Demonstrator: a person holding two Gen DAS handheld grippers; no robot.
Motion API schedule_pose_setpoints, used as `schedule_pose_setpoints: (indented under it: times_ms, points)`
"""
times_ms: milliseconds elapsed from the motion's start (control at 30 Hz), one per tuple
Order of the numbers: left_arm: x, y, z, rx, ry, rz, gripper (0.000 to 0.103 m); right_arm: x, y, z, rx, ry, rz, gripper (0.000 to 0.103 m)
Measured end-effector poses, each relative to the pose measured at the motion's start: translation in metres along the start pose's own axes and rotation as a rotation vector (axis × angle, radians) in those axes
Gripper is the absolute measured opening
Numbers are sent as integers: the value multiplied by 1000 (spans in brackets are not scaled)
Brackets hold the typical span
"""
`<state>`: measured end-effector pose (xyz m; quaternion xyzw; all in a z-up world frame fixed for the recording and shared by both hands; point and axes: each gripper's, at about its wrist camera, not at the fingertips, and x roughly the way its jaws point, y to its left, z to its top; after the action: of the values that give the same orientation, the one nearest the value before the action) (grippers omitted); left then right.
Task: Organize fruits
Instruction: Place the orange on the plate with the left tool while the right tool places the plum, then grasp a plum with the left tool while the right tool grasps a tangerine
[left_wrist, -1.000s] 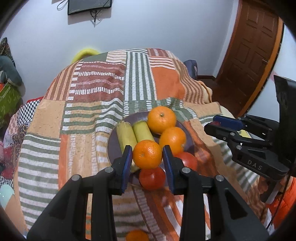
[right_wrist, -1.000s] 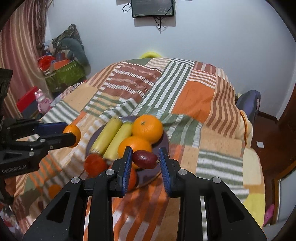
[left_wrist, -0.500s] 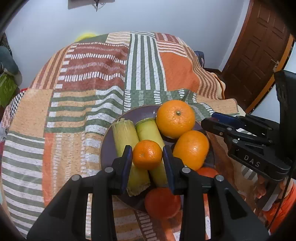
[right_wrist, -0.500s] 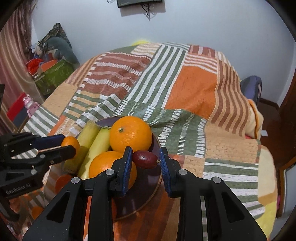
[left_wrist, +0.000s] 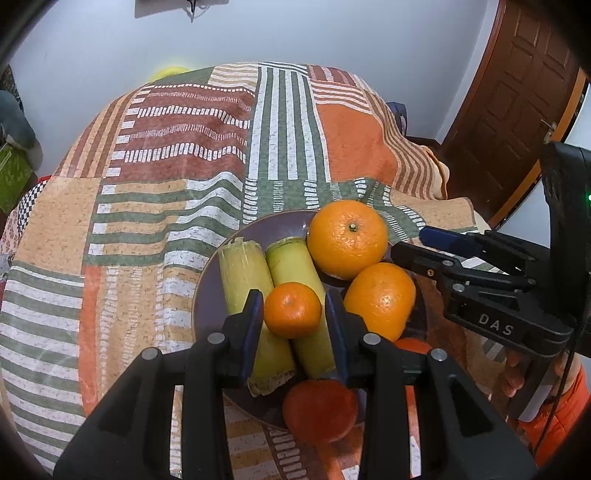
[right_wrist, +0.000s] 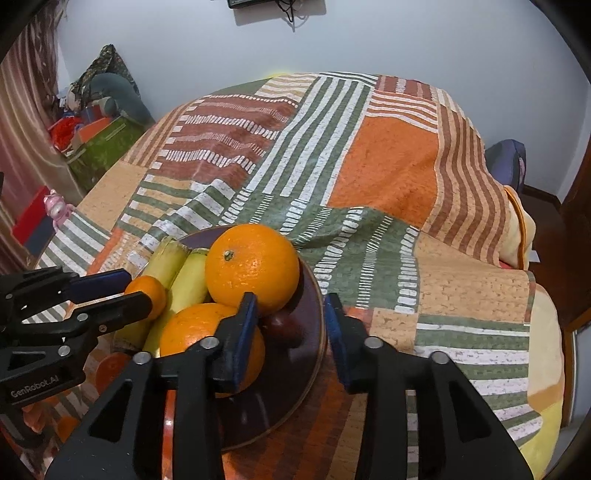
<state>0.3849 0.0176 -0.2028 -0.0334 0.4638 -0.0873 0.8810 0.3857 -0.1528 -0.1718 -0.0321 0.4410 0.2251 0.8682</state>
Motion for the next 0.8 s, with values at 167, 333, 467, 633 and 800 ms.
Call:
schedule_pose_setpoints:
  times_ms: [167,333,467,633,800]
  points:
    - [-24,1,-2,0,-31,12,35,-20,2,0,-15,-32,-18,45]
    - [-60,3,-8,6,-63,25,35,-54,10,-2,-25,-76,-6,45]
    - [-96,5,-20,11,-97,48,35,-87,24,-7,-44,-120,8,45]
    - [-135,8,-42,9,-126,70,41,-125,46,-20,-87,-183,-16,53]
    - [-163,14,-70,14,-129,86,43,-144,68,-39,-98,-206,3,58]
